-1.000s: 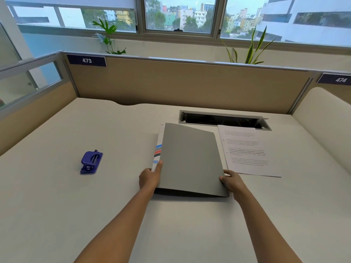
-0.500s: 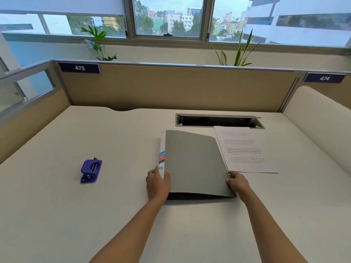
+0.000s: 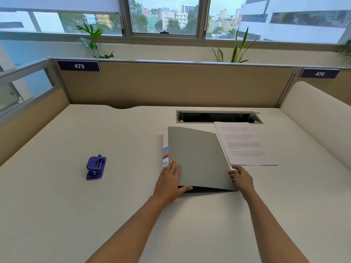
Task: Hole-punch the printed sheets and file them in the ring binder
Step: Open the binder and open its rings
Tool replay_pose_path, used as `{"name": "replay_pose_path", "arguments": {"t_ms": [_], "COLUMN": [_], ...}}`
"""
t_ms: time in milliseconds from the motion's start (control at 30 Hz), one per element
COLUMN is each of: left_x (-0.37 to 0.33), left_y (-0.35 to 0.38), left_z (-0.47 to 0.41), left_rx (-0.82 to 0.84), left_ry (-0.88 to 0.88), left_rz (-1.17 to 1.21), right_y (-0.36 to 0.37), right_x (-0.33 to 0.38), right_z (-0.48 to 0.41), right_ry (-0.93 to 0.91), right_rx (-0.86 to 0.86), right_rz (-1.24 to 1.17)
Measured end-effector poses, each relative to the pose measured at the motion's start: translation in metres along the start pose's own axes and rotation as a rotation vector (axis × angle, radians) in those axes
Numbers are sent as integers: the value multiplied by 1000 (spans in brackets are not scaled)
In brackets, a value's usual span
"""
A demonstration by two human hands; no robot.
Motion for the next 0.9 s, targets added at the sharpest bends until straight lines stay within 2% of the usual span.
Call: {"name": "replay_pose_path", "arguments": {"t_ms": [167, 300, 433, 533, 767, 900], "left_x": [-4, -5, -1, -3, -4, 3], "left_y": [-2, -3, -3, -12, -35, -64], "left_z": [4, 14, 23, 31, 39, 36], "left_rx": [-61, -228, -384, -571, -1052, -1249], "left_ry": [5, -29, -112, -204, -585, -561], "left_rz": [10, 70, 267, 419, 654, 629], "right_y": [-2, -4, 0, 3, 11, 12], "right_x": [-7, -12, -18, -21, -30, -32], "right_z": [6, 9, 7, 13, 21, 23], "right_ry": [7, -31, -130, -256, -436, -454], "right_rx": [-3, -16, -27, -89, -159, -169], "right_rz": [-64, -92, -75, 91, 378, 429]}}
Point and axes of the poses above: each hand's wrist, its own z-axis away from the middle knuckle, its own y-axis out of the palm, x = y × z, the point moved 1 cm from there along -z, towards the middle knuckle, and after that the axes turned 14 degrees about y, right-handed, at the moved point
